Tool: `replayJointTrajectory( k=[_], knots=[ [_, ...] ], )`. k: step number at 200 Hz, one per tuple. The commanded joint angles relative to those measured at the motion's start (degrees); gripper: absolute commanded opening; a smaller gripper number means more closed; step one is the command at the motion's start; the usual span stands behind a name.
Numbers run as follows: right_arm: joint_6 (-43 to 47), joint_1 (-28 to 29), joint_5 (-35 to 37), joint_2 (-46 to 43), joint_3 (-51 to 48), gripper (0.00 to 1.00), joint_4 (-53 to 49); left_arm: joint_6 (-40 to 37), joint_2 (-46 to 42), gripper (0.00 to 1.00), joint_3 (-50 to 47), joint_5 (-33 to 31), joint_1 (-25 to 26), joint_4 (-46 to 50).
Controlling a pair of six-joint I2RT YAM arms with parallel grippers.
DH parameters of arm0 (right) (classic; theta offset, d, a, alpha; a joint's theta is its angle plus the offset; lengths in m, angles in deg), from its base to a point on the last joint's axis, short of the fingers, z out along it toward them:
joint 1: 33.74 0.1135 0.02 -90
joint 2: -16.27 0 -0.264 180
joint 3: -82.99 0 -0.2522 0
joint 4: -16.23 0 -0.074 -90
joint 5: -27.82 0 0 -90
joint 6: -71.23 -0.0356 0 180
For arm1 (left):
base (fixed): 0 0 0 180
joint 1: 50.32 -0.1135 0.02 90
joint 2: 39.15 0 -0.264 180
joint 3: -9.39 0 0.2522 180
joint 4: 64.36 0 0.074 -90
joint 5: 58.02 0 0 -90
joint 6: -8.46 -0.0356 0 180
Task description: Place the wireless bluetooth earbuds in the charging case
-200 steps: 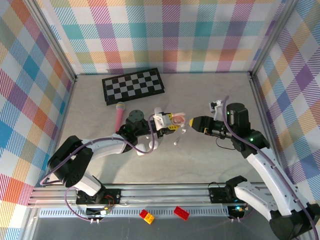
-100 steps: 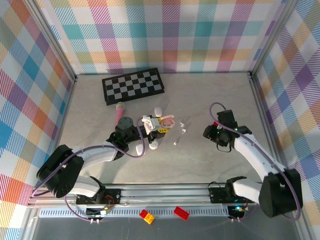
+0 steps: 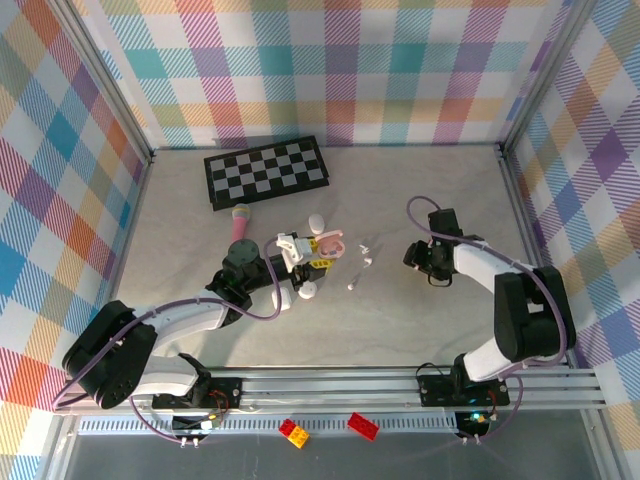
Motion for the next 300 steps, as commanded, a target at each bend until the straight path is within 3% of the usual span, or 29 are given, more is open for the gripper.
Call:
replayJointTrajectory(
  k=[1, 72, 210, 247, 300],
  knots=[
    [2.75, -0.68, -1.43, 2.19, 2.77, 0.59, 2.70, 1.28, -1.45, 0.31, -0.51, 0.16, -0.41, -2.72],
    [4.38, -0.86, -5.25, 4.98, 4.28, 0.61, 1.14, 3.15, -1.15, 0.31, -0.59, 1.52, -0.59, -4.95],
    [6.14, -0.86, -7.17, -1.68, -2.55, 0.64, -4.55, 4.52, -0.52, 0.30, 0.12, 4.55, -1.46, -5.48],
    [5.79, -0.77, -10.57, -3.31, -3.44, 0.65, -5.58, 4.95, 0.07, 0.30, 0.60, 5.24, -1.51, -5.86],
    [5.58, -0.78, -8.11, -3.75, -2.61, 0.65, -6.36, 6.19, 0.53, 0.29, 0.48, 5.72, -1.49, -7.42]
  ],
)
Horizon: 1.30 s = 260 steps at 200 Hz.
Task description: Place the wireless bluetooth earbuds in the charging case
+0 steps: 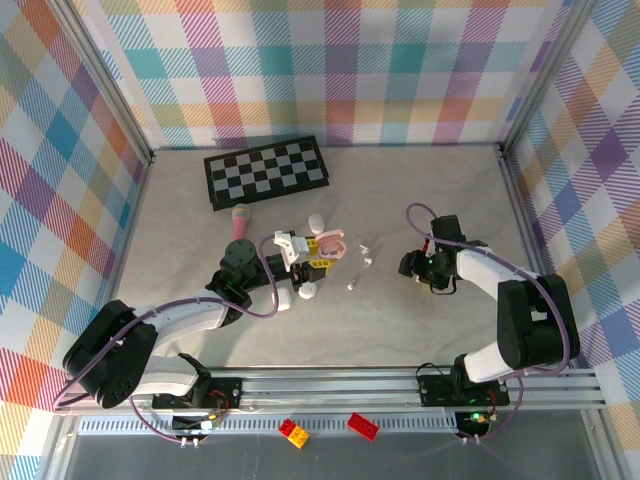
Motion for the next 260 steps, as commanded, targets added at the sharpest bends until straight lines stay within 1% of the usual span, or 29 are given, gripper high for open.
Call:
replayJointTrajectory(
  k=[1, 46, 77, 106, 127, 145, 199, 260],
  knots=[
    [0.48, -0.36, 0.57, 0.04, 1.07, 0.65, -2.12, 1.20, 0.24, 0.29, 0.47, 1.75, -0.76, -3.85],
    [1.52, -0.45, 4.06, -0.09, 3.58, 0.64, -4.18, 0.68, -1.34, 0.29, 0.00, 1.21, -0.79, -1.98],
    [1.92, -0.13, 5.50, 1.58, 6.70, 0.61, -7.75, 0.63, -1.00, 0.29, 0.03, 1.12, -0.79, -2.20],
    [-1.23, 1.63, 9.70, 2.20, 8.37, 0.57, -10.07, 1.09, -0.23, 0.29, 0.02, 0.60, -1.26, -3.38],
    [-5.49, 1.75, 7.81, 2.60, 6.86, 0.56, -7.30, 2.44, 0.69, 0.29, -0.14, 1.14, -2.16, -5.26],
    [-6.85, 1.84, 6.41, 3.12, 5.56, 0.56, -4.27, 3.13, 1.03, 0.29, -0.20, 1.63, -2.69, -6.26],
    [-6.62, 1.87, 2.99, 7.18, 7.99, 0.55, -2.83, 3.40, 0.46, 0.29, -0.94, 1.98, -3.39, -6.16],
    [-4.82, 2.38, 2.18, 9.05, 9.87, 0.52, -2.13, 3.31, -0.78, 0.29, -1.81, 1.51, -3.60, -5.39]
  ],
)
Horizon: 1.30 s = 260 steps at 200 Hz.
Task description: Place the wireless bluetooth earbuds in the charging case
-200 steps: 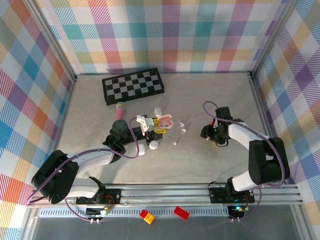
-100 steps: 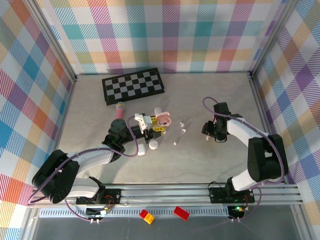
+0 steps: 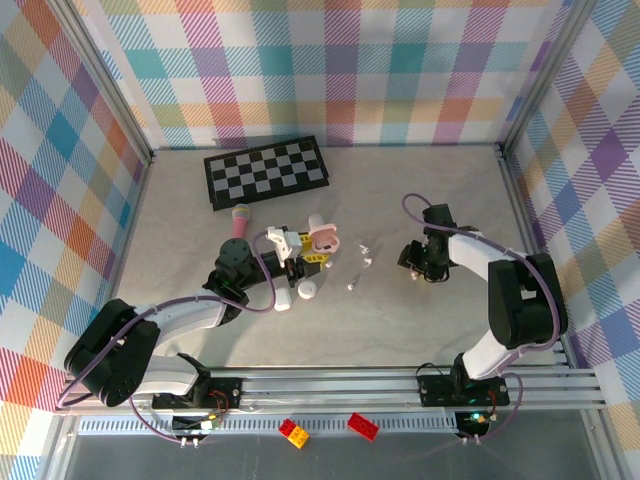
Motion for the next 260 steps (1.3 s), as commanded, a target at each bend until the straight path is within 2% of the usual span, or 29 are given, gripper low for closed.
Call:
replayJointTrajectory(
  k=[1, 54, 114, 156, 206, 260],
  knots=[
    [1.12, 0.65, -1.18, 1.21, 1.92, 0.52, 0.40, 0.60, -1.35, 0.29, -0.70, 1.01, -0.78, -2.55],
    [3.17, 1.45, 3.08, 0.37, 3.44, 0.53, -2.82, 0.72, -1.68, 0.29, -0.98, 0.77, -1.09, -2.72],
    [7.95, 9.73, 24.10, 1.05, 9.90, 0.55, -17.82, 3.62, -1.63, 0.29, -3.23, 0.68, -5.01, -7.14],
    [7.02, 16.78, 37.31, 8.55, 14.84, 0.47, -27.09, 4.73, -3.25, 0.29, -4.16, 1.25, -7.93, -6.96],
    [6.47, 19.44, 38.92, 14.94, 18.08, 0.40, -29.50, 4.99, -3.69, 0.29, -4.33, 1.89, -8.48, -6.42],
    [7.43, 19.45, 39.65, 17.09, 18.88, 0.36, -29.16, 5.26, -3.79, 0.29, -4.67, 2.22, -8.47, -6.68]
  ],
)
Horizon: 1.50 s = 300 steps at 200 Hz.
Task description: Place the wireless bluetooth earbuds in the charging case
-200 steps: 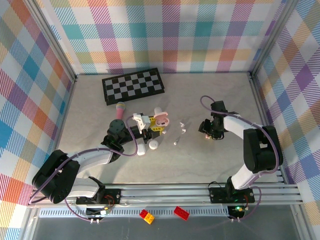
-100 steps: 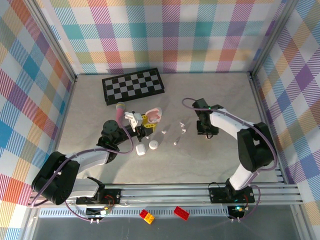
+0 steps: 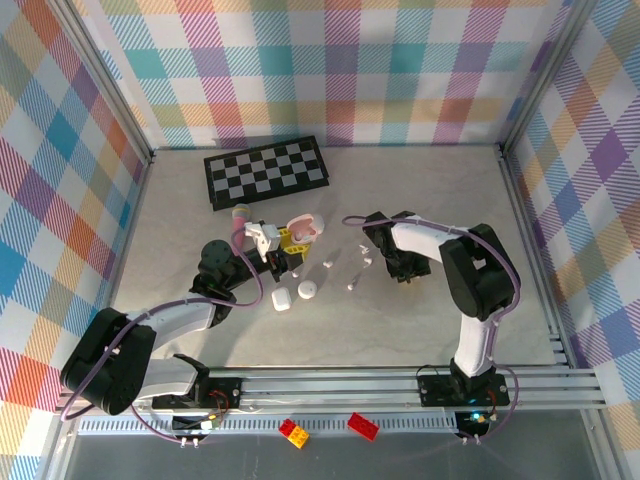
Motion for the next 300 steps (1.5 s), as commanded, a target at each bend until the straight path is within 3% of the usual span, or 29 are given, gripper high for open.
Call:
replayJointTrajectory(
  k=[1, 139, 198, 261, 300],
  knots=[
    [0.52, 0.30, 1.74, 0.98, 1.68, 0.35, -1.94, 0.76, -1.10, 0.29, -0.91, 1.63, -0.69, -3.58],
    [0.65, 0.39, 1.63, 3.83, 3.18, 0.34, -0.57, 0.93, -0.74, 0.29, -1.14, 2.02, -0.65, -3.77],
    [0.67, 0.39, 2.42, 3.97, 3.00, 0.26, -1.10, 1.01, -0.57, 0.29, -1.35, 2.25, -0.69, -4.10],
    [1.61, 0.30, 3.23, 2.26, 2.26, 0.21, -0.63, 1.11, -0.83, 0.29, -1.38, 2.34, -0.65, -4.19],
    [2.97, 0.30, -1.29, -3.17, -0.45, 0.22, 2.90, 0.43, -0.83, 0.29, -1.05, 2.83, -0.65, -3.54]
  ],
)
